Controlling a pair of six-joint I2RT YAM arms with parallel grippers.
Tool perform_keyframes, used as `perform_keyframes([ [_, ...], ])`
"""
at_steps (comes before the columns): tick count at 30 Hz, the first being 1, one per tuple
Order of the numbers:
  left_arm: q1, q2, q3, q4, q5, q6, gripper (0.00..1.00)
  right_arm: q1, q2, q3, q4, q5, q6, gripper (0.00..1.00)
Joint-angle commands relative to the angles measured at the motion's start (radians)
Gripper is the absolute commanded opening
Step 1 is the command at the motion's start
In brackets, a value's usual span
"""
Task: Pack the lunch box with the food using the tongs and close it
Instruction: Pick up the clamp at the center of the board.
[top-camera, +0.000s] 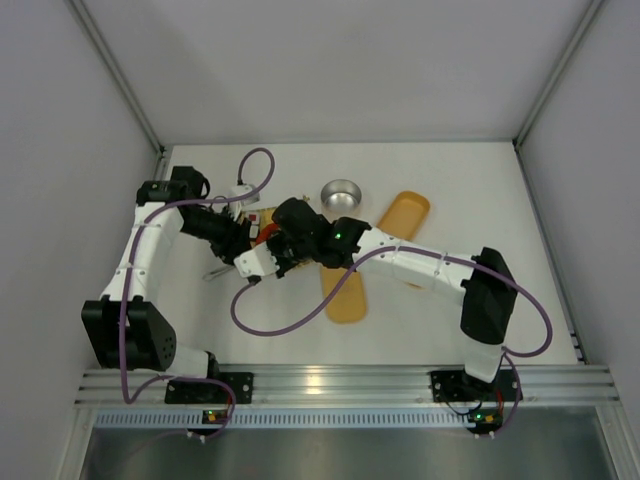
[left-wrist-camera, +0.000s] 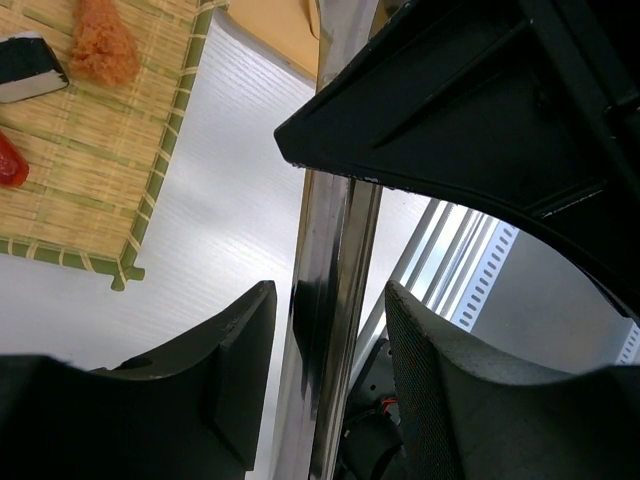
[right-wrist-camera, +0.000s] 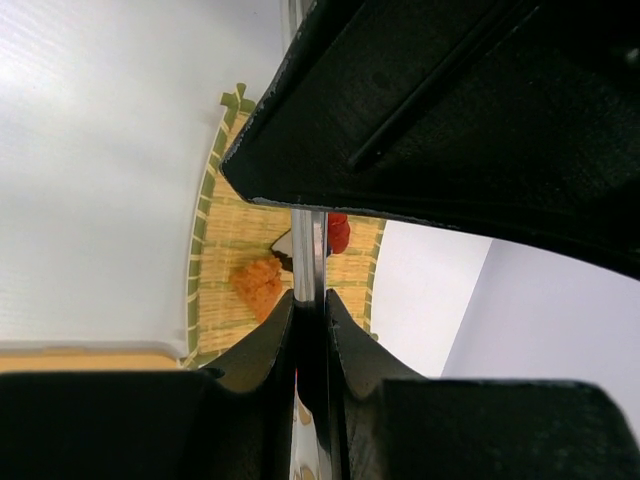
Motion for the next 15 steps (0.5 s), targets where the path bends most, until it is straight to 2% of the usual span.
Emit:
perform_keyframes([
  [1,-0.008,-0.007,0.008,-0.023,0.040,0.023,0.53,0.011,-0.027,0.054,0.019,-0.004,0.004,0.00],
  [12,-0.028,-0.057,-0.063,0.049,-0.026,-0.003,0.52,0.010,-0.011,0.091,-0.036,-0.012,0.033,0.00],
  [15,-0.038,-0.063,-0.076,0.059,-0.027,-0.006,0.48,0.011,-0.005,0.105,-0.042,-0.010,0.039,0.00],
])
